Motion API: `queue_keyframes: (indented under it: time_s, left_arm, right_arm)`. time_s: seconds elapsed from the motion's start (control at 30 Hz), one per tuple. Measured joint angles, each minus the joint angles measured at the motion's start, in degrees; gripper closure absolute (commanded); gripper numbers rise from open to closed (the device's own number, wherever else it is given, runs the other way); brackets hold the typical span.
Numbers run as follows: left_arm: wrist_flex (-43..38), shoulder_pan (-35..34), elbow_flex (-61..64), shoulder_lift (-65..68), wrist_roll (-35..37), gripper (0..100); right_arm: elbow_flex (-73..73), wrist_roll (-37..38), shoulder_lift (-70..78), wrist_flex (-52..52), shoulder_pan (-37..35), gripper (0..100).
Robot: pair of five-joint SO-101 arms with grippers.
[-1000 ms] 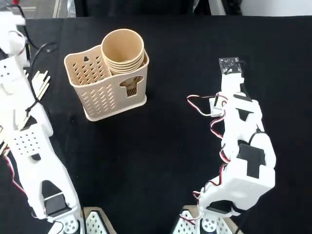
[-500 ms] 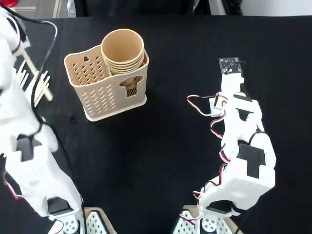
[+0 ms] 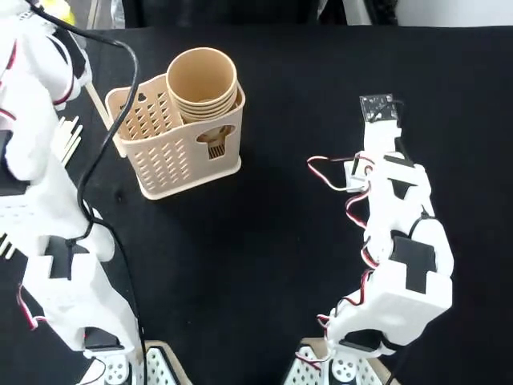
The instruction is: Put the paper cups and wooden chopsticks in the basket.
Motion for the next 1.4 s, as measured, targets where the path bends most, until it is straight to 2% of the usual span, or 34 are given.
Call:
queue_keyframes:
  time_s: [0.13, 0.23, 0.4, 0.53, 0.63, 0.73, 0.93, 1.0, 1.07, 1.3, 1.4]
  left_arm:
    - [0.0, 0.18, 1.58, -0.97, 0.0, 97]
    - [0.0, 0.53, 8.26, -5.71, -1.41, 97]
    - [-0.35, 2.37, 30.15, -20.66, -3.78, 97]
    - [-6.95, 2.9, 49.58, -34.73, -5.8, 97]
    - [-18.37, 2.9, 66.37, -45.89, -6.51, 97]
    - [-34.73, 2.99, 86.95, -57.49, -6.68, 97]
    - [-78.33, 2.9, 127.12, -75.08, -7.91, 97]
    - [-93.89, 2.9, 136.09, -75.25, -7.38, 97]
    - [-105.23, 2.9, 140.66, -74.02, -7.21, 97]
    - [-117.01, 3.16, 142.15, -62.42, -7.21, 97]
    - [-119.12, 3.16, 142.15, -57.05, -7.21, 97]
  right_arm:
    - [0.0, 0.0, 0.0, 0.0, 0.0, 98.5]
    - [0.0, 0.0, 0.0, 0.0, 0.0, 98.5]
    - [0.0, 0.0, 0.0, 0.0, 0.0, 98.5]
    - [0.0, 0.0, 0.0, 0.0, 0.0, 98.5]
    - [0.0, 0.0, 0.0, 0.0, 0.0, 98.5]
    - [0.0, 0.0, 0.0, 0.0, 0.0, 98.5]
    - [0.0, 0.0, 0.0, 0.0, 0.0, 98.5]
    - [0.0, 0.0, 0.0, 0.0, 0.0, 98.5]
    - [0.0, 0.0, 0.0, 0.0, 0.0, 98.5]
    - [0.0, 0.0, 0.0, 0.0, 0.0, 98.5]
    - [0.0, 0.0, 0.0, 0.0, 0.0, 98.5]
